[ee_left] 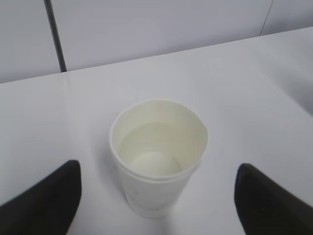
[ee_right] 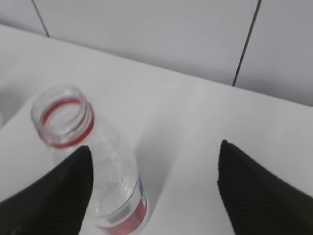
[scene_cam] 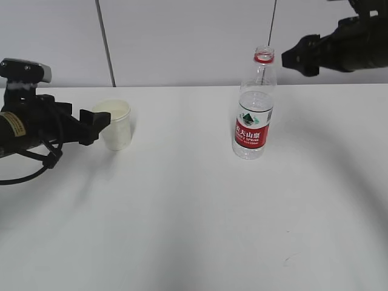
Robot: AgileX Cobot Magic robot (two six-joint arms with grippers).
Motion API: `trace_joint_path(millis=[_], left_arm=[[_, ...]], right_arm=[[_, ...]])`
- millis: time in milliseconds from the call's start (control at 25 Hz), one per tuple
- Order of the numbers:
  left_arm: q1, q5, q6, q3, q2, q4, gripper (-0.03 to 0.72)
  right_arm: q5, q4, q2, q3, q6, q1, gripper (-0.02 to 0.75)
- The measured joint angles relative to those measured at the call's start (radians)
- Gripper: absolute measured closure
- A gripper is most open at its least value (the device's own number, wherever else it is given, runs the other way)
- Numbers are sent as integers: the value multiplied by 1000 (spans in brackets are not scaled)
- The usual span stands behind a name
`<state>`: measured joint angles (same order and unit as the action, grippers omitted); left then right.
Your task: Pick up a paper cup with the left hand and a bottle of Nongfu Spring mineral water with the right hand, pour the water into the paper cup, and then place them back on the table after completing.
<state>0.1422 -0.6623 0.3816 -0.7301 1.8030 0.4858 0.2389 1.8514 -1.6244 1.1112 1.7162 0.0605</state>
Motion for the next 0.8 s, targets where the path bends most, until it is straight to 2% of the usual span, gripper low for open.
trace_joint_path(millis=[440, 800], left_arm=[[0, 90, 91, 1, -80, 2, 107], [0, 260, 101, -18, -202, -11, 111]], right_arm=[[-119, -7, -40, 253, 46, 0, 151], [-119, -9, -63, 294, 49, 0, 151]])
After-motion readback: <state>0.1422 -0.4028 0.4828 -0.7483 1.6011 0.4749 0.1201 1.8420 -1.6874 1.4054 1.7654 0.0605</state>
